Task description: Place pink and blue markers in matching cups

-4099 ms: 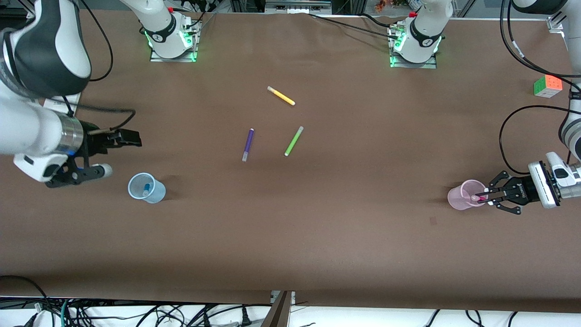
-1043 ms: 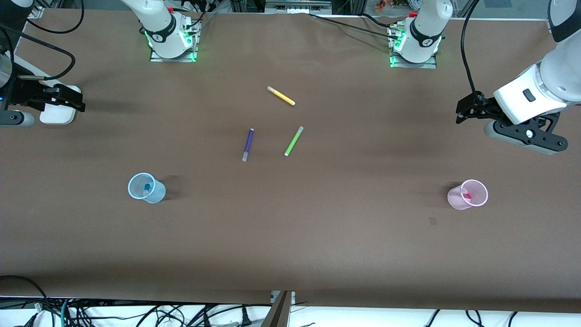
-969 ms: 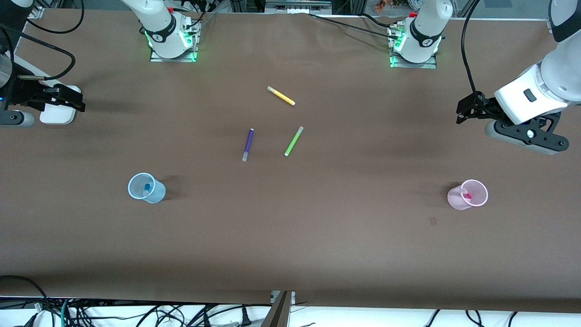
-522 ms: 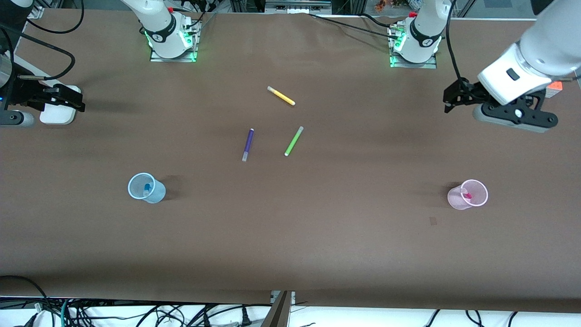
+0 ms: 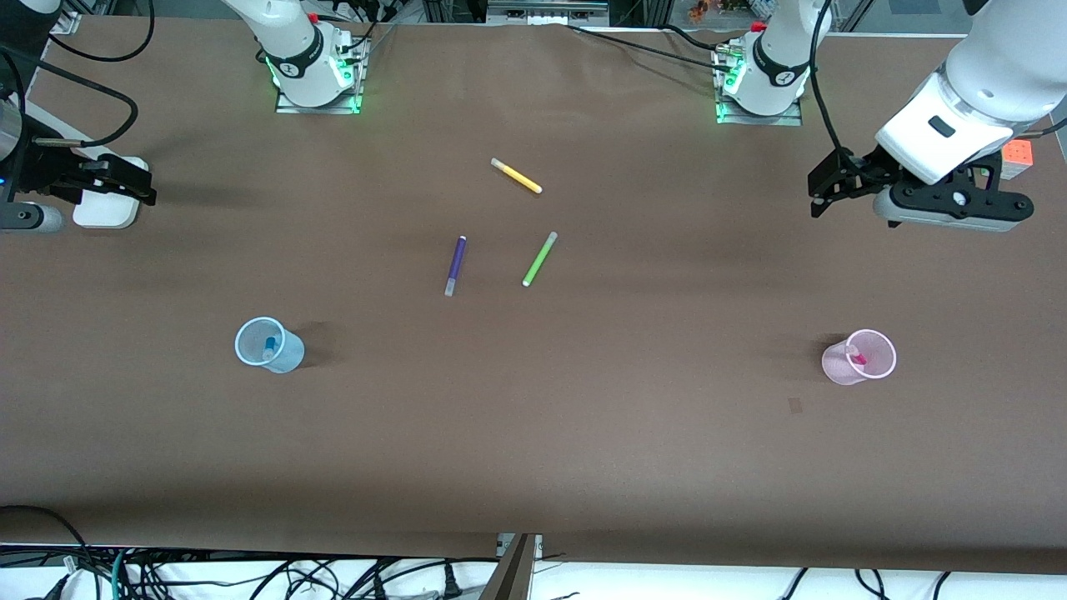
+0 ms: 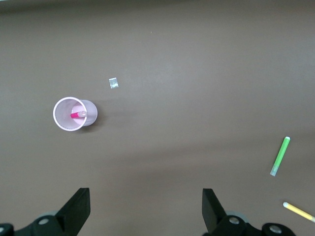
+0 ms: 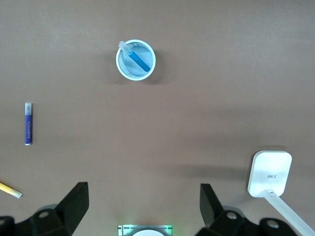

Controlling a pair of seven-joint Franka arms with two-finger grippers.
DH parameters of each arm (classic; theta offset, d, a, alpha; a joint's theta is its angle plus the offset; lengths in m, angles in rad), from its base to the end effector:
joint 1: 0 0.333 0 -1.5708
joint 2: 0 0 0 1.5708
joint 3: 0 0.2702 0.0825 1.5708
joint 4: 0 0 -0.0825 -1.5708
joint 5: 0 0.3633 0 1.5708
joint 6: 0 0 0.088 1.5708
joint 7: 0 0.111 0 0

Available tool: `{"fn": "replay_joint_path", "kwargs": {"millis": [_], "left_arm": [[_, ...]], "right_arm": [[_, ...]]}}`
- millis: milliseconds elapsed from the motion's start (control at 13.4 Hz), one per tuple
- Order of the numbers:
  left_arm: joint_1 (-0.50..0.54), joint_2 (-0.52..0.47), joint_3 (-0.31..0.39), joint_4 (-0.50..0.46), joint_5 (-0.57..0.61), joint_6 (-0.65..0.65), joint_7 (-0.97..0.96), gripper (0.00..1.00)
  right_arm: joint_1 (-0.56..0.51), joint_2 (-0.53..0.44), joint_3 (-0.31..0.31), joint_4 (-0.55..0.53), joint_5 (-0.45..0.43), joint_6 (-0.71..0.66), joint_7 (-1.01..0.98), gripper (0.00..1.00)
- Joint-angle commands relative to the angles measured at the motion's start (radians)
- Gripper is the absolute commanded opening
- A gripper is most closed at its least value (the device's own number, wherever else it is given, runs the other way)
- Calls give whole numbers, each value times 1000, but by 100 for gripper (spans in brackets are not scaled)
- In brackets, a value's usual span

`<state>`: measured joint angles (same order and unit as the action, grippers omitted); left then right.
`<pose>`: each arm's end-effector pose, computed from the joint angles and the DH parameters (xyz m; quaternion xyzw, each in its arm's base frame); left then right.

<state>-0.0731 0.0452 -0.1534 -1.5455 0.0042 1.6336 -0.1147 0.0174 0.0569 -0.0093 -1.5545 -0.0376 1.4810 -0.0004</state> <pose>0.5384 -0.1219 0.5676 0.9982 -0.0558 0.0212 0.0050 0.5369 0.0000 0.5443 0.9977 0.0038 -0.0651 0.0193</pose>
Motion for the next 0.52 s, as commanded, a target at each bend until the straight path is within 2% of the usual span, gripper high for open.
{"fn": "replay_joint_path", "kwargs": {"millis": [0, 149, 447], "left_arm": [[-16, 1, 11, -16, 39, 11, -22, 100], [-1, 34, 11, 19, 37, -26, -13, 100], [1, 36, 11, 25, 37, -29, -11, 100]], "right_arm": [[-2, 6, 2, 25, -4, -21, 2, 100], [-2, 6, 0, 24, -4, -21, 2, 100], [-2, 6, 2, 25, -4, -21, 2, 100]]}}
